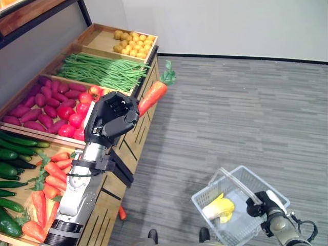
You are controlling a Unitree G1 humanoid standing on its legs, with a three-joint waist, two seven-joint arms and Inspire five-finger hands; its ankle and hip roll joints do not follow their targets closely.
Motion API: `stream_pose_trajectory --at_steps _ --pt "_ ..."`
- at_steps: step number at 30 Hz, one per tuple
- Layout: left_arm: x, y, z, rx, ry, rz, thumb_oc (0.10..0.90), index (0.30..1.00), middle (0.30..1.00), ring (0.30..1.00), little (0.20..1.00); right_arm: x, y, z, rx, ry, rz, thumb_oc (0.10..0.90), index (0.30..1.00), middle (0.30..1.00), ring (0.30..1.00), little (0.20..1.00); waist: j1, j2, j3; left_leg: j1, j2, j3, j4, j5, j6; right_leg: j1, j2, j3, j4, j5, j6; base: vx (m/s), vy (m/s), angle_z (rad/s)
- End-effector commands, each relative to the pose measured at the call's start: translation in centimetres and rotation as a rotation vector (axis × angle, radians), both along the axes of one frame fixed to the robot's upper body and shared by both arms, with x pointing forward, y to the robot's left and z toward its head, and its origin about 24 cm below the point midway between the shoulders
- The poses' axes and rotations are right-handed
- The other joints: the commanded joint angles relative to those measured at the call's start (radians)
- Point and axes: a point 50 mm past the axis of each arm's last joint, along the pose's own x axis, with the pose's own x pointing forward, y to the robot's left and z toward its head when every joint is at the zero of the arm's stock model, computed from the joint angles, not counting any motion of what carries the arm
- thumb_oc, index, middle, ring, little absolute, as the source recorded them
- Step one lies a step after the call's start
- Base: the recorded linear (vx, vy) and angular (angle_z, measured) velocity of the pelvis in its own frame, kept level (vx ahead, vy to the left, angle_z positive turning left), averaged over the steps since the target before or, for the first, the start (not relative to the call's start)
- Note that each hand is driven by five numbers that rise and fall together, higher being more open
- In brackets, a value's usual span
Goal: Get the vegetables into the basket
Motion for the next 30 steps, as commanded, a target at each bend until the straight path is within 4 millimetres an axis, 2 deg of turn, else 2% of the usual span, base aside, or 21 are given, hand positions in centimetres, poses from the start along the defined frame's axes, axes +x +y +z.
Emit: stream_pose_trajectory --at_steps 1,2,3,8,12,17,20,21,25,28,30 --pt "0.2 -1.6 4.7 0.024 -0.231 -0.118 0.400 0.300 0.300 0.300 0.300 8.8 0.6 7.9 -0.089 -0.398 0.137 0.400 0.300 0.300 0.300 0.300 -0.018 -0.063 -0.040 -0.070 0.001 -0.033 -0.010 0.019 -0.029 0.000 -0.055 -0.028 0.007 -0.044 0.072 0.00 -0.015 -0.19" --pt "0.3 -2.2 4.6 0.039 -0.219 -0.154 0.400 0.300 0.300 0.300 0.300 10.4 1.4 9.6 -0.081 -0.480 0.168 0.400 0.300 0.300 0.300 0.300 -0.022 -0.056 -0.040 -0.069 0.002 -0.026 -0.010 0.016 -0.029 -0.004 -0.054 -0.019 0.007 -0.042 0.074 0.00 -0.004 -0.23" --pt "0.3 -2.2 4.6 0.039 -0.219 -0.154 0.400 0.300 0.300 0.300 0.300 10.4 1.4 9.7 -0.081 -0.480 0.168 0.400 0.300 0.300 0.300 0.300 -0.022 -0.056 -0.040 -0.069 0.002 -0.025 -0.010 0.016 -0.029 -0.004 -0.054 -0.018 0.007 -0.042 0.074 0.00 0.001 -0.23" --pt "0.6 -3.6 4.1 0.112 -0.190 -0.250 0.400 0.300 0.300 0.300 0.300 12.5 3.2 12.7 -0.072 -0.603 0.265 0.400 0.300 0.300 0.300 0.300 -0.030 -0.049 -0.043 -0.058 0.005 -0.015 -0.010 0.008 -0.028 -0.007 -0.051 0.002 0.007 -0.040 0.075 0.02 -0.003 -0.09" --pt "1.3 -5.1 3.6 0.255 -0.154 -0.356 0.400 0.300 0.300 0.300 0.300 14.6 5.3 14.9 -0.051 -0.670 0.357 0.400 0.300 0.300 0.300 0.300 -0.037 -0.050 -0.051 -0.042 0.007 -0.006 -0.010 -0.001 -0.027 -0.001 -0.049 0.016 0.007 -0.040 0.074 0.04 -0.005 -0.03" --pt "2.0 -5.5 2.9 0.371 -0.128 -0.375 0.400 0.300 0.300 0.300 0.300 15.5 6.7 16.0 -0.032 -0.710 0.408 0.400 0.300 0.300 0.300 0.300 -0.040 -0.049 -0.054 -0.034 0.008 -0.001 -0.010 -0.004 -0.028 0.005 -0.047 0.020 0.007 -0.041 0.076 0.00 -0.002 -0.02" --pt "2.7 -5.8 2.3 0.541 -0.128 -0.379 0.400 0.300 0.300 0.300 0.300 16.2 8.7 16.9 0.074 -0.783 0.422 0.400 0.300 0.300 0.300 0.300 -0.047 -0.046 -0.056 -0.032 0.009 0.002 -0.010 -0.006 -0.029 0.004 -0.044 0.026 0.007 -0.041 0.077 0.00 0.001 -0.01" --pt "2.9 -5.7 2.2 0.551 -0.129 -0.366 0.400 0.300 0.300 0.300 0.300 16.2 8.9 17.0 0.087 -0.788 0.428 0.400 0.300 0.300 0.300 0.300 -0.046 -0.047 -0.056 -0.031 0.009 0.003 -0.010 -0.007 -0.029 0.005 -0.044 0.027 0.007 -0.042 0.077 0.00 0.000 0.00" --pt "3.5 -5.7 0.9 0.652 -0.101 -0.333 0.400 0.300 0.300 0.300 0.300 16.2 10.1 17.3 0.152 -0.819 0.449 0.400 0.300 0.300 0.300 0.300 -0.052 -0.048 -0.059 -0.029 0.011 0.007 -0.010 -0.008 -0.030 0.006 -0.043 0.028 0.007 -0.043 0.077 0.00 -0.001 -0.01" --pt "4.2 -5.4 -1.1 0.810 -0.060 -0.308 0.400 0.300 0.300 0.300 0.300 16.3 12.5 18.2 0.241 -0.870 0.518 0.400 0.300 0.300 0.300 0.300 -0.059 -0.047 -0.063 -0.024 0.014 0.014 -0.010 -0.011 -0.032 0.007 -0.043 0.031 0.007 -0.042 0.080 0.00 -0.006 -0.03" --pt "4.3 -5.3 -1.6 0.843 -0.051 -0.301 0.400 0.300 0.300 0.300 0.300 16.2 13.1 18.4 0.263 -0.883 0.540 0.400 0.300 0.300 0.300 0.300 -0.061 -0.047 -0.064 -0.023 0.014 0.017 -0.010 -0.012 -0.032 0.006 -0.042 0.033 0.007 -0.041 0.080 0.00 -0.004 -0.04"
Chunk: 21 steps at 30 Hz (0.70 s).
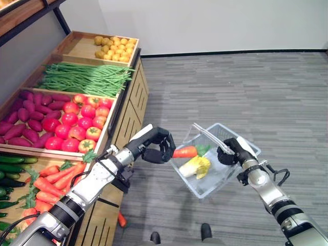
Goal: Get the vegetables into the basket
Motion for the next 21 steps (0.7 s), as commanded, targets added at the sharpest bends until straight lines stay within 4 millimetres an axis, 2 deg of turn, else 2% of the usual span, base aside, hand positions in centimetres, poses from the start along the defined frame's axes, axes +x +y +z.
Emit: stream_pose_trajectory --at_steps 1,7,11,19,21 --pt "2.1 -1.2 4.5 0.024 -0.246 -0.054 0.400 0.300 0.300 0.300 0.300 4.9 4.9 10.7 0.174 -0.479 0.187 0.400 0.300 0.300 0.300 0.300 -0.008 -0.058 -0.065 -0.035 0.014 -0.041 0.000 -0.014 -0.034 0.030 -0.049 -0.022 0.007 -0.057 0.079 0.00 -0.001 -0.03" --pt "2.2 -1.0 2.7 0.124 -0.248 -0.022 0.400 0.300 0.300 0.300 0.300 4.0 7.2 11.5 0.299 -0.509 0.283 0.400 0.300 0.300 0.300 0.300 -0.015 -0.061 -0.070 -0.029 0.019 -0.032 0.000 -0.015 -0.036 0.031 -0.049 -0.018 0.007 -0.058 0.080 0.00 -0.003 -0.02" --pt "2.5 -1.0 2.2 0.113 -0.255 0.036 0.400 0.300 0.300 0.300 0.300 3.3 8.5 11.6 0.371 -0.512 0.335 0.400 0.300 0.300 0.300 0.300 -0.019 -0.064 -0.071 -0.028 0.021 -0.031 0.000 -0.015 -0.037 0.031 -0.047 -0.018 0.007 -0.059 0.079 0.00 -0.005 -0.05" --pt "3.2 -0.6 1.0 0.101 -0.261 0.179 0.400 0.300 0.300 0.300 0.300 1.7 10.5 10.6 0.481 -0.464 0.408 0.400 0.300 0.300 0.300 0.300 -0.026 -0.067 -0.076 -0.027 0.025 -0.030 0.000 -0.012 -0.039 0.035 -0.042 -0.018 0.007 -0.062 0.075 0.00 -0.002 -0.01" --pt "3.5 -0.3 0.2 0.084 -0.237 0.259 0.400 0.300 0.300 0.300 0.300 1.4 10.8 10.3 0.515 -0.454 0.410 0.400 0.300 0.300 0.300 0.300 -0.029 -0.070 -0.076 -0.027 0.026 -0.028 0.000 -0.011 -0.040 0.035 -0.042 -0.018 0.007 -0.061 0.075 0.00 0.000 0.00"
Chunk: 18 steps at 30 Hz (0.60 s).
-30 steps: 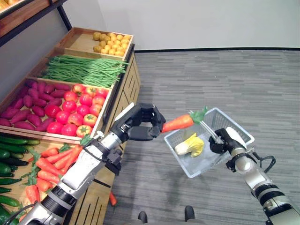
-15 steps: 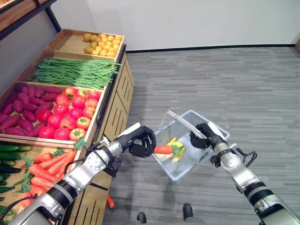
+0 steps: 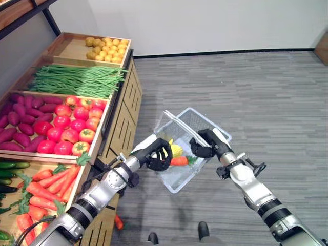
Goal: Get the vegetables into the basket
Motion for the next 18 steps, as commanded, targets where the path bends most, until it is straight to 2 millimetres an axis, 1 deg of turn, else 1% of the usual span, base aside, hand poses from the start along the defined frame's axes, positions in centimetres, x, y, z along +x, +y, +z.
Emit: stream_pose_trajectory --at_steps 1,2,3,5,6,7,8,10,11,14,18 --pt "2.8 1.0 2.8 -0.015 -0.167 0.107 0.400 0.300 0.300 0.300 0.300 1.2 4.4 8.2 0.291 -0.379 0.156 0.400 0.300 0.300 0.300 0.300 -0.010 -0.055 -0.087 -0.039 0.021 -0.053 0.001 -0.011 -0.040 0.036 -0.051 -0.039 0.007 -0.066 0.077 0.00 0.000 0.00" --pt "2.9 1.1 2.6 -0.006 -0.164 0.124 0.400 0.300 0.300 0.300 0.300 1.1 4.6 8.0 0.304 -0.371 0.165 0.400 0.300 0.300 0.300 0.300 -0.013 -0.056 -0.087 -0.038 0.021 -0.051 0.001 -0.011 -0.040 0.036 -0.051 -0.037 0.007 -0.066 0.077 0.00 0.000 0.00" --pt "3.1 1.4 1.8 0.021 -0.154 0.174 0.400 0.300 0.300 0.300 0.300 0.7 5.1 8.0 0.325 -0.365 0.188 0.400 0.300 0.300 0.300 0.300 -0.016 -0.057 -0.089 -0.037 0.022 -0.046 0.001 -0.011 -0.041 0.035 -0.051 -0.034 0.007 -0.066 0.077 0.00 0.000 0.00" --pt "3.1 1.4 1.8 0.021 -0.154 0.174 0.400 0.300 0.300 0.300 0.300 0.7 5.1 8.0 0.325 -0.365 0.188 0.400 0.300 0.300 0.300 0.300 -0.016 -0.057 -0.089 -0.037 0.022 -0.046 0.001 -0.011 -0.041 0.035 -0.051 -0.034 0.007 -0.066 0.077 0.00 0.000 0.00" --pt "3.2 1.8 1.0 0.053 -0.140 0.219 0.651 0.651 0.651 0.651 0.651 0.4 5.3 8.0 0.344 -0.361 0.197 0.400 0.300 0.300 0.300 0.300 -0.019 -0.057 -0.091 -0.036 0.023 -0.043 0.001 -0.011 -0.041 0.034 -0.051 -0.031 0.007 -0.064 0.077 -0.01 -0.003 -0.04" --pt "3.2 1.8 1.0 0.052 -0.140 0.219 0.900 1.000 1.000 1.000 1.000 0.4 5.3 8.0 0.343 -0.361 0.197 0.400 0.300 0.300 0.300 0.300 -0.019 -0.057 -0.091 -0.036 0.023 -0.043 0.001 -0.011 -0.041 0.033 -0.051 -0.031 0.007 -0.064 0.077 -0.02 -0.003 -0.06" --pt "3.2 2.0 0.4 0.075 -0.121 0.242 0.900 1.000 1.000 1.000 1.000 0.3 5.3 8.1 0.354 -0.361 0.199 0.400 0.300 0.300 0.300 0.300 -0.022 -0.057 -0.093 -0.036 0.024 -0.040 0.001 -0.011 -0.041 0.032 -0.051 -0.029 0.007 -0.064 0.077 -0.01 0.000 -0.06" --pt "3.2 2.1 0.2 0.080 -0.114 0.251 0.900 1.000 1.000 1.000 1.000 0.2 5.3 8.2 0.362 -0.365 0.196 0.400 0.300 0.300 0.300 0.300 -0.023 -0.056 -0.095 -0.036 0.024 -0.037 0.001 -0.011 -0.041 0.031 -0.052 -0.028 0.007 -0.062 0.076 -0.02 -0.002 -0.08" --pt "3.0 2.3 -0.5 0.083 -0.085 0.268 0.900 1.000 1.000 1.000 1.000 0.2 5.2 8.2 0.368 -0.364 0.186 0.400 0.300 0.300 0.300 0.300 -0.024 -0.057 -0.096 -0.037 0.024 -0.036 0.001 -0.010 -0.041 0.029 -0.053 -0.027 0.007 -0.060 0.077 -0.01 -0.003 -0.07" --pt "2.7 2.3 -0.9 0.096 -0.075 0.260 0.900 1.000 1.000 1.000 1.000 0.2 4.8 8.0 0.366 -0.359 0.165 0.400 0.300 0.300 0.300 0.300 -0.024 -0.056 -0.098 -0.036 0.023 -0.033 0.001 -0.010 -0.041 0.028 -0.053 -0.027 0.007 -0.058 0.076 0.00 -0.001 -0.01" --pt "2.4 2.1 -0.8 0.065 -0.076 0.257 0.900 1.000 1.000 1.000 1.000 0.4 4.3 7.5 0.359 -0.343 0.128 0.400 0.300 0.300 0.300 0.300 -0.022 -0.056 -0.102 -0.036 0.023 -0.036 0.001 -0.009 -0.041 0.030 -0.053 -0.028 0.007 -0.058 0.075 0.00 0.000 0.00"
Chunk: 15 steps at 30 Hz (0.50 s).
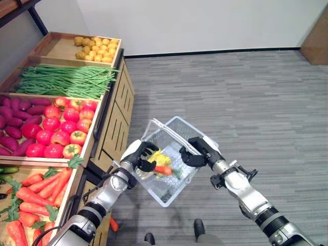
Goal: Get the vegetables into the basket
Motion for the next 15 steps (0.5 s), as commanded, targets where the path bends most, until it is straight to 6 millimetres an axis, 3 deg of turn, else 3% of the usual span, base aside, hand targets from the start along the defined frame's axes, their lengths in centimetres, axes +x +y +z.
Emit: stream_pose_trajectory --at_steps 1,5,9,15 --pt "2.1 -0.1 3.1 -0.037 -0.163 -0.004 0.900 1.000 1.000 1.000 1.000 2.1 2.2 8.1 0.284 -0.376 0.020 0.400 0.300 0.300 0.300 0.300 0.002 -0.038 -0.113 -0.046 0.015 -0.055 0.001 -0.009 -0.041 0.030 -0.057 -0.047 0.007 -0.062 0.078 0.00 0.000 0.00" --pt "1.4 -1.1 4.7 -0.189 -0.214 -0.027 0.900 1.000 1.000 1.000 1.000 2.3 0.6 6.9 0.222 -0.356 -0.066 0.400 0.300 0.300 0.300 0.300 0.011 -0.041 -0.116 -0.051 0.014 -0.063 0.001 -0.006 -0.040 0.032 -0.058 -0.056 0.007 -0.062 0.077 0.00 0.000 0.00" --pt "-0.3 -1.0 6.9 -0.416 -0.263 -0.056 0.900 1.000 1.000 1.000 1.000 2.1 -2.7 5.2 0.098 -0.320 -0.207 0.400 0.300 0.300 0.300 0.300 0.026 -0.044 -0.116 -0.056 0.013 -0.075 0.001 -0.004 -0.038 0.034 -0.061 -0.065 0.007 -0.062 0.076 0.00 -0.005 0.01" --pt "-3.4 0.6 6.5 -0.613 -0.169 -0.070 0.900 1.000 1.000 1.000 1.000 1.1 -8.1 2.4 -0.102 -0.222 -0.400 0.400 0.300 0.300 0.300 0.300 0.049 -0.043 -0.110 -0.061 0.009 -0.097 0.001 -0.002 -0.034 0.040 -0.062 -0.080 0.007 -0.064 0.073 0.00 -0.020 0.07"
